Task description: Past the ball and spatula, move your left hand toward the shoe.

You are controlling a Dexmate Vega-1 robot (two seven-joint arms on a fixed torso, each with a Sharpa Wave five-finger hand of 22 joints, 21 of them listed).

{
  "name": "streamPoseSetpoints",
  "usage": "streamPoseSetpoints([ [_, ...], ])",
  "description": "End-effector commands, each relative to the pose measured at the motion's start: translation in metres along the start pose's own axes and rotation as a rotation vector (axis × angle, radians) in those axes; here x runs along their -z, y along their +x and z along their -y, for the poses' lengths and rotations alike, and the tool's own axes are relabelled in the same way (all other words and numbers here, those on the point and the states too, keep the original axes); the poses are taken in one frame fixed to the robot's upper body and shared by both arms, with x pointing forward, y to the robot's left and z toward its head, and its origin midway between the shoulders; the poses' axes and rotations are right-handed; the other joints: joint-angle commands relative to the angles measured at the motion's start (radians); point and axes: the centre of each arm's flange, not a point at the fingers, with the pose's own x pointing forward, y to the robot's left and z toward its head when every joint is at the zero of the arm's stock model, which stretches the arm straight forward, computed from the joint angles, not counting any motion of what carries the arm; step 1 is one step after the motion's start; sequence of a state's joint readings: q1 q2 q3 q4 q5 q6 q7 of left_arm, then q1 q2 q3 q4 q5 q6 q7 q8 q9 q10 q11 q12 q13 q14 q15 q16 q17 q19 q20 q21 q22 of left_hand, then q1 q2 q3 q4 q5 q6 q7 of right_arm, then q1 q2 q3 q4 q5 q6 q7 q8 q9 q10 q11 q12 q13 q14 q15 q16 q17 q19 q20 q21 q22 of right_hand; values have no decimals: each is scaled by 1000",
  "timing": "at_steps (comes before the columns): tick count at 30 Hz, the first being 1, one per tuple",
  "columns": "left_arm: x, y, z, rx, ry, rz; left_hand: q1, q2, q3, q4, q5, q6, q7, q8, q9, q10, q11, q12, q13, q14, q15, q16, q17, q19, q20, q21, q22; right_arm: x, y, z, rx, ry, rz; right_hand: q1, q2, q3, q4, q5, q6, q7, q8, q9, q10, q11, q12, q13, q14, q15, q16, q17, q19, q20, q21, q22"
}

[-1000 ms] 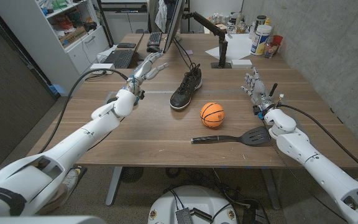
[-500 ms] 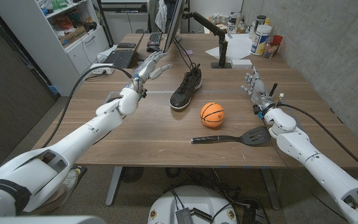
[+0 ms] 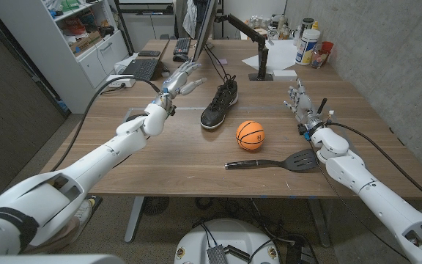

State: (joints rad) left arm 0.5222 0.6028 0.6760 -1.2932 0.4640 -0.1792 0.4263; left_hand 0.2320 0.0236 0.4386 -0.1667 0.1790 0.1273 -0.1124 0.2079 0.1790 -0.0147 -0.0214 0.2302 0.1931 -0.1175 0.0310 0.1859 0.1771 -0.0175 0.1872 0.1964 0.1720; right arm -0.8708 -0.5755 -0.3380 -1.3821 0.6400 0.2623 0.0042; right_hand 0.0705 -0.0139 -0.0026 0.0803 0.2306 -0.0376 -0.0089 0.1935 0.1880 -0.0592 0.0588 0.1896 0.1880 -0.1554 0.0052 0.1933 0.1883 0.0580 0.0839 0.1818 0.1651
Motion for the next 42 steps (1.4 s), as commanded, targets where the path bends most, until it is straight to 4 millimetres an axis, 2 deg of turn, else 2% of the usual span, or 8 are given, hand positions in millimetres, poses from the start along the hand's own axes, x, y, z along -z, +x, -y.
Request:
streamPoseSetpoints([
  [1, -1, 3, 10, 18, 36, 14, 20, 1, 11, 0, -2, 8, -4, -2, 3, 5, -8, 2, 4, 1, -3, 4, 3, 7, 0, 5, 3, -2, 0, -5, -10, 6, 5, -1, 6, -5, 0, 9, -5, -1, 2, 3, -2, 5, 10, 4, -7, 0, 2, 4, -4, 9, 4, 3],
  [11, -4, 9, 17, 36, 52, 28, 30, -4, 13, -2, -3, 11, -5, -3, 3, 10, -5, 3, 4, 6, -7, 5, 3, 13, -3, 6, 3, -4, -1, -6, -10, 3, 14, -1, 6, -6, 0, 9, -4, 0, 3, 3, -2, 5, 10, 4, -8, -3, 3, 4, -4, 9, 4, 3],
  [24, -19, 18, 26, 61, 79, 60, 32, -18, 6, 0, -4, 14, -9, -5, 4, 11, -10, 2, 5, 7, -8, 5, 3, 16, -4, 4, 3, -4, -5, 0, 1, -4, 13, -1, 8, -8, 0, 9, -3, 0, 3, 3, -1, 3, 10, 4, -6, -1, 3, 4, -4, 10, 4, 3],
  [42, -15, 23, 38, 98, 87, 38, 37, -29, 2, 3, -2, 13, -11, -9, 4, 11, -12, 0, 5, 9, -9, 4, 3, 21, -8, 4, 3, -4, -3, -2, -5, -3, 10, -1, 10, -9, 1, 9, -4, -1, 3, 3, -2, 5, 10, 4, -7, -2, 3, 4, -4, 9, 4, 3],
])
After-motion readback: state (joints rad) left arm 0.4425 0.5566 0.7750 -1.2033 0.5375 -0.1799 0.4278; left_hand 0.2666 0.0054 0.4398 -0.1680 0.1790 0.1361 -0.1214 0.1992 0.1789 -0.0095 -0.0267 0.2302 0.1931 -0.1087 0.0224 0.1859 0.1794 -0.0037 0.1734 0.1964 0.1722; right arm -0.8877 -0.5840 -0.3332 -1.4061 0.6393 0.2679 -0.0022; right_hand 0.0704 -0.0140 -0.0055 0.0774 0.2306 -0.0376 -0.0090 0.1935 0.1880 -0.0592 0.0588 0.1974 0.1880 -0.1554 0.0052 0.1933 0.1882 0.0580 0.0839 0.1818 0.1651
